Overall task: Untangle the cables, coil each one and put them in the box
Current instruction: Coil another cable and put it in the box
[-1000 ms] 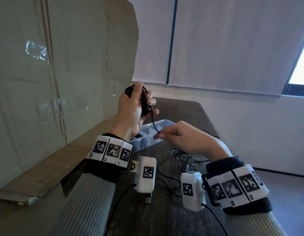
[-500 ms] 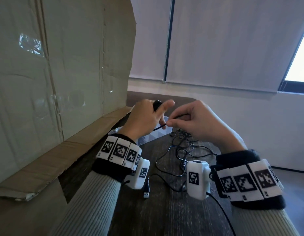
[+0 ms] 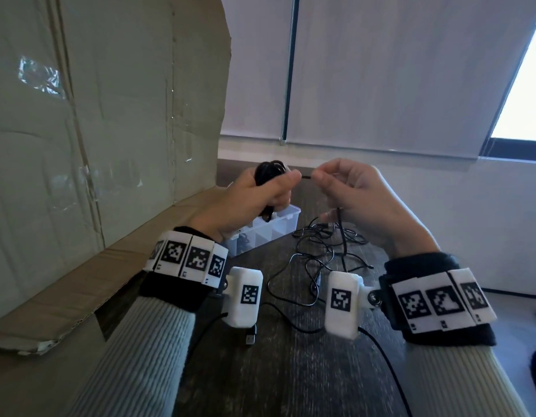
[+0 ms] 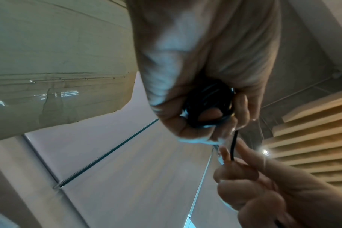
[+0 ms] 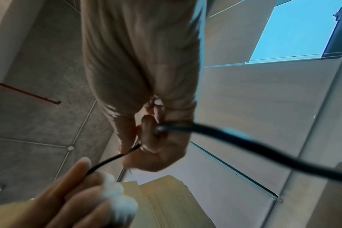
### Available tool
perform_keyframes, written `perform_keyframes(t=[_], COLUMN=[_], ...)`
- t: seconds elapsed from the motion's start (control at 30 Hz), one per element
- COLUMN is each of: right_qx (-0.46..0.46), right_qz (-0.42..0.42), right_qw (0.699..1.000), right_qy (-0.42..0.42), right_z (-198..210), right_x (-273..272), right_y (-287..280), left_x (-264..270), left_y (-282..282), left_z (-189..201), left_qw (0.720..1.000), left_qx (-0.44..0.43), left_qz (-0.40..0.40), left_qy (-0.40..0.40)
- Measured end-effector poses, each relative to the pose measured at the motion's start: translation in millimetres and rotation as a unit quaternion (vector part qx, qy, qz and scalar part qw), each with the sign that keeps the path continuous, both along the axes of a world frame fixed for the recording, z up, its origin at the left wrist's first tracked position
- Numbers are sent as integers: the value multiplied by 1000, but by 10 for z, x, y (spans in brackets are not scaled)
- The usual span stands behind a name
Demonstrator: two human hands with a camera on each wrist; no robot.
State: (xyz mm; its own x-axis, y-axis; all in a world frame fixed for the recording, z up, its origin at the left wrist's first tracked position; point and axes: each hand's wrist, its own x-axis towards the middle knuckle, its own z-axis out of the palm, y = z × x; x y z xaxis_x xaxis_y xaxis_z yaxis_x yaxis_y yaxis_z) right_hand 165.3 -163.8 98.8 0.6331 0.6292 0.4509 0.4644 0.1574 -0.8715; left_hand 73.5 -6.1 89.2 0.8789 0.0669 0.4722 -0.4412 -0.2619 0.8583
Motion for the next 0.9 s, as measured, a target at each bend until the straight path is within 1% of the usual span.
perform_keyframes(t=[0.03, 0.13, 0.23, 0.27, 0.37, 0.47, 0.57, 0.63, 0.7, 0.8, 0.9], right_qx=[-10, -53, -95, -109, -123, -111, -99, -86, -73, -78, -108], right_qz=[-2, -22, -46, -55, -79, -104, -125, -125, -125, -80, -14], right_qw=[1000, 997, 987, 982, 973, 971, 969, 966, 963, 970, 975], right_qy=[-3, -49, -121, -144, -181, -186, -190, -211, -226, -215, -194], right_z=[-8, -46, -83, -92, -110, -101, -97, -97, -112, -141, -142], right_x=[-14, -30, -8, -8, -2, -25, -42, -57, -63, -97, -132], right_y=[31, 114, 138, 143, 167, 177, 201, 237, 287, 343, 299], left_x=[3, 14, -6, -9, -43, -46, -45, -21, 7, 40, 62], left_y=[-7, -15, 10, 29, 65, 40, -24, -79, -162, -249, -243], left_z=[15, 50, 94, 97, 96, 95, 105, 101, 101, 111, 112], left_qw=[999, 992, 971, 967, 972, 967, 965, 970, 969, 945, 930], left_qx=[-31, -118, -231, -249, -232, -245, -248, -235, -246, -313, -351], left_qz=[7, 41, 33, 27, -2, -64, -83, -58, -14, 49, 70], left_qy=[-7, -29, -51, -54, -30, -25, -32, -30, -37, -81, -87])
